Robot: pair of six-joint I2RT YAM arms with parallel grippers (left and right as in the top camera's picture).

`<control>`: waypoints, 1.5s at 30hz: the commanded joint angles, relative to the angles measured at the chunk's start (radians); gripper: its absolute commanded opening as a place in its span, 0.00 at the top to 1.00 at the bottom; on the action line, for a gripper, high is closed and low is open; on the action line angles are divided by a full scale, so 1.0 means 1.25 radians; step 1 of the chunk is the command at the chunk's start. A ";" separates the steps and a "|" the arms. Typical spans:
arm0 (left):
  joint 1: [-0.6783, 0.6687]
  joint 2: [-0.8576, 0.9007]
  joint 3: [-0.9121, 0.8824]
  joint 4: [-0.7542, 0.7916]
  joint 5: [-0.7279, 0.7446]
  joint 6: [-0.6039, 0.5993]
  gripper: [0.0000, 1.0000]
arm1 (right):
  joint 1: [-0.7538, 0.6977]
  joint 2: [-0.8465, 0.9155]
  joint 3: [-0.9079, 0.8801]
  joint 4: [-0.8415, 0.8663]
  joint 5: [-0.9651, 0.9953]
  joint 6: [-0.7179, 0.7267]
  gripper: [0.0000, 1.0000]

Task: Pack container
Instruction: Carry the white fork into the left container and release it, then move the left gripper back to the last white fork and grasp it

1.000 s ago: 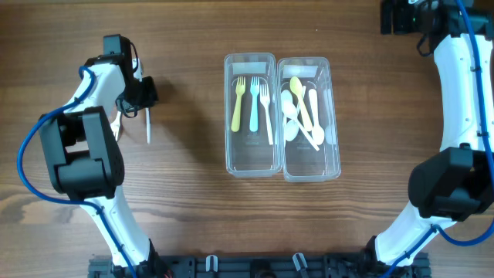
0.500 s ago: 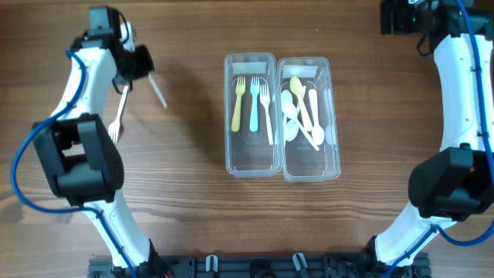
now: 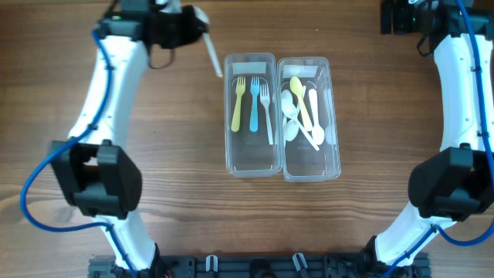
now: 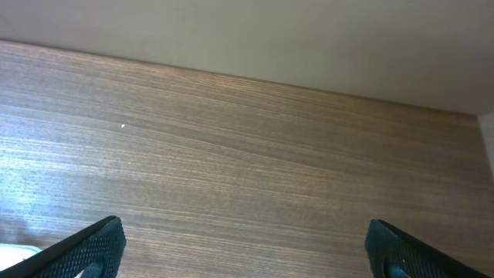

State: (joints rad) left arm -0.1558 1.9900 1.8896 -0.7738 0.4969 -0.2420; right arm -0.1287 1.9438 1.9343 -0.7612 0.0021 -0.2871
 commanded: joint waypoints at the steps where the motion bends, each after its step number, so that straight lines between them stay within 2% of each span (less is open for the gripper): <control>1: -0.068 0.003 0.002 -0.031 0.041 0.002 0.91 | 0.005 0.001 -0.004 0.001 0.010 -0.007 0.00; 5: -0.110 0.005 -0.006 -0.094 0.006 0.002 0.87 | 0.005 0.001 -0.004 0.002 0.010 -0.007 0.00; 9: -0.131 0.006 -0.006 -0.144 -0.049 0.002 0.86 | 0.005 0.001 -0.004 0.001 0.010 -0.007 0.00; 13: -0.143 0.006 -0.006 -0.176 -0.049 0.002 0.86 | 0.005 0.001 -0.004 0.001 0.010 -0.007 0.00; 14: -0.145 0.006 -0.006 -0.181 -0.050 0.002 0.82 | 0.005 0.001 -0.004 0.001 0.010 -0.007 0.00; 16: -0.145 0.006 -0.006 -0.182 -0.055 0.002 0.62 | 0.005 0.001 -0.004 0.001 0.010 -0.007 0.00; 18: -0.145 0.006 -0.006 -0.179 -0.062 0.002 0.55 | 0.005 0.001 -0.004 0.001 0.010 -0.007 0.00; 21: -0.133 0.005 -0.005 -0.177 -0.097 0.002 0.52 | 0.005 0.001 -0.004 0.001 0.010 -0.007 0.00; 29: -0.005 -0.022 -0.005 -0.231 -0.346 0.004 0.42 | 0.005 0.001 -0.004 0.002 0.010 -0.007 0.00; 31: 0.036 -0.023 -0.005 -0.276 -0.388 0.059 0.40 | 0.005 0.001 -0.004 0.001 0.010 -0.007 0.00; 34: 0.096 -0.019 -0.005 -0.348 -0.426 0.139 0.39 | 0.005 0.001 -0.004 0.001 0.010 -0.007 0.00; 37: 0.155 -0.012 -0.006 -0.389 -0.426 0.170 0.39 | 0.005 0.001 -0.004 0.001 0.010 -0.007 0.00; 41: 0.210 -0.007 -0.029 -0.396 -0.426 0.182 0.39 | 0.005 0.001 -0.004 0.002 0.010 -0.007 0.00; 45: 0.255 -0.007 -0.120 -0.361 -0.426 0.237 0.39 | 0.005 0.001 -0.004 0.002 0.010 -0.007 0.00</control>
State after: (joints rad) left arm 0.1257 1.9896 1.8339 -1.2503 -0.0185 -0.0334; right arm -0.1287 1.9438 1.9339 -0.7612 0.0021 -0.2871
